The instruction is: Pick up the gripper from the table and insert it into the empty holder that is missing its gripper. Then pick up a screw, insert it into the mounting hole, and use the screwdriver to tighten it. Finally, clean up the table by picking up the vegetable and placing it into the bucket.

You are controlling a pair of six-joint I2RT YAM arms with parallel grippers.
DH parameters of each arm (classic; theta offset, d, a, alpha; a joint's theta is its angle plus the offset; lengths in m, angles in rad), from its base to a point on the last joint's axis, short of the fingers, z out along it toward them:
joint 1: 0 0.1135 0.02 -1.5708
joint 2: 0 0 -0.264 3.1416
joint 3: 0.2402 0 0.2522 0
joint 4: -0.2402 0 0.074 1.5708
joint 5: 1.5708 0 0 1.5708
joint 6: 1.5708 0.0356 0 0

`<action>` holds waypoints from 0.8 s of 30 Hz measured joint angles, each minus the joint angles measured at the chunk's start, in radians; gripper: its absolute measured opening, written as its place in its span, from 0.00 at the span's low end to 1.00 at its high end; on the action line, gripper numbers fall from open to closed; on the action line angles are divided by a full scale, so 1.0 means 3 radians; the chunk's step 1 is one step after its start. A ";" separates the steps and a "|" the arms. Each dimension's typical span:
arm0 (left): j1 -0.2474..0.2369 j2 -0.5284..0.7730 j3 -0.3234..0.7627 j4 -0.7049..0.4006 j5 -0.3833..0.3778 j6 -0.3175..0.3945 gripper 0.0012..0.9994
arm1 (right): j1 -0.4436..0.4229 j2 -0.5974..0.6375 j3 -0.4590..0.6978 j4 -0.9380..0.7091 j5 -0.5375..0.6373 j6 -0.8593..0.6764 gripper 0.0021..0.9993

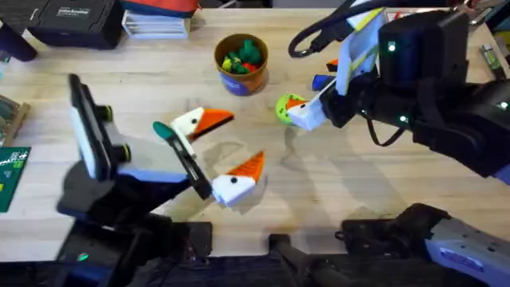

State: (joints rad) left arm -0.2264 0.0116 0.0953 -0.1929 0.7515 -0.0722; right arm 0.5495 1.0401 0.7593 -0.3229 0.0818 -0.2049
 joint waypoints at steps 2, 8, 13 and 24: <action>0.0000 0.0104 0.0291 -0.0380 -0.0268 0.0011 0.99 | 0.0000 0.0000 0.0000 0.0005 0.0000 0.0012 0.99; 0.0000 0.0859 0.1282 -0.1505 -0.1261 0.0068 0.99 | 0.0000 0.0000 0.0000 0.0129 0.0000 0.0035 0.99; 0.0000 0.1830 0.1858 -0.2147 -0.2063 0.0077 0.99 | 0.0000 0.0000 0.0000 0.0182 0.0000 0.0044 0.99; 0.0065 0.3628 0.2124 -0.2249 -0.2636 -0.0680 0.99 | 0.0000 0.0000 0.0000 0.0174 0.0000 0.0050 0.99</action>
State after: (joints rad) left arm -0.2070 1.0999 0.7326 -0.8676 -0.0393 -0.2763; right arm 0.5495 1.0401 0.7593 -0.2707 0.0818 -0.1898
